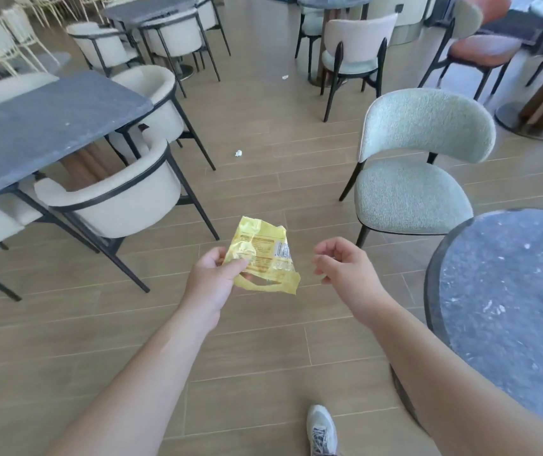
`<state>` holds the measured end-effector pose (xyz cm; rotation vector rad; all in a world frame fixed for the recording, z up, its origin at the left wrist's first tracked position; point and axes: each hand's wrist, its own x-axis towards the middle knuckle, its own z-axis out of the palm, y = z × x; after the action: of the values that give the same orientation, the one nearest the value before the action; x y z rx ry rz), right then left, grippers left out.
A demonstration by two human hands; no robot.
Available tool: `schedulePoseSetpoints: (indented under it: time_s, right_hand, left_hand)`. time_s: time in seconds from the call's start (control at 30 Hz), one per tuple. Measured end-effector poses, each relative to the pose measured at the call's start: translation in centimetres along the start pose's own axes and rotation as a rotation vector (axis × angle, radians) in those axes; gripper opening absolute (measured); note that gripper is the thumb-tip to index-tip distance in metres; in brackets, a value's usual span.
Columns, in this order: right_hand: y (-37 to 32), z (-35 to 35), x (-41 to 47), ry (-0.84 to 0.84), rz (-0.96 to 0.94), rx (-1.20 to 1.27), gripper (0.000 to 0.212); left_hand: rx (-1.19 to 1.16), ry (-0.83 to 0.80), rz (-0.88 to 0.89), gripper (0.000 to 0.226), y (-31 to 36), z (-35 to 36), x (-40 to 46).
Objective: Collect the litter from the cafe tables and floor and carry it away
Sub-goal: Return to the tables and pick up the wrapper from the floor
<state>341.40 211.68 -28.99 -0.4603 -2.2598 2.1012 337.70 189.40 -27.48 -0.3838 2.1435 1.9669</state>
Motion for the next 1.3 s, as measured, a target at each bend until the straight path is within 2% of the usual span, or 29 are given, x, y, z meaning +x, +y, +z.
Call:
schedulePoseSetpoints:
  time_s: [0.3, 0.53, 0.77, 1.0, 1.2, 1.3]
  right_hand:
    - [-2.9, -2.9, 11.0, 0.004, -0.009, 0.007, 0.013]
    - [-3.5, -2.4, 15.9, 0.013, 0.013, 0.015, 0.012]
    - [-3.8, 1.3, 21.4, 0.051, 0.039, -0.017, 0.014]
    - [-5.2, 7.6, 29.7, 0.127, 0.082, -0.085, 0.02]
    - [-7.1, 12.8, 35.4, 0.17, 0.118, -0.121, 0.013]
    - [-7.7, 14.5, 37.4, 0.193, 0.133, -0.125, 0.014]
  left_hand:
    - [-0.018, -0.01, -0.044, 0.013, 4.8, 4.7, 9.2]
    - [-0.144, -0.022, -0.127, 0.016, 6.6, 4.7, 14.9]
    - [-0.138, -0.083, -0.112, 0.015, 7.1, 3.7, 21.9]
    - [-0.037, -0.182, -0.098, 0.005, 8.7, 1.1, 33.1]
    - [-0.028, -0.298, 0.005, 0.035, 10.7, -1.3, 40.9]
    - [-0.029, -0.354, 0.062, 0.041, 11.3, -2.0, 43.7]
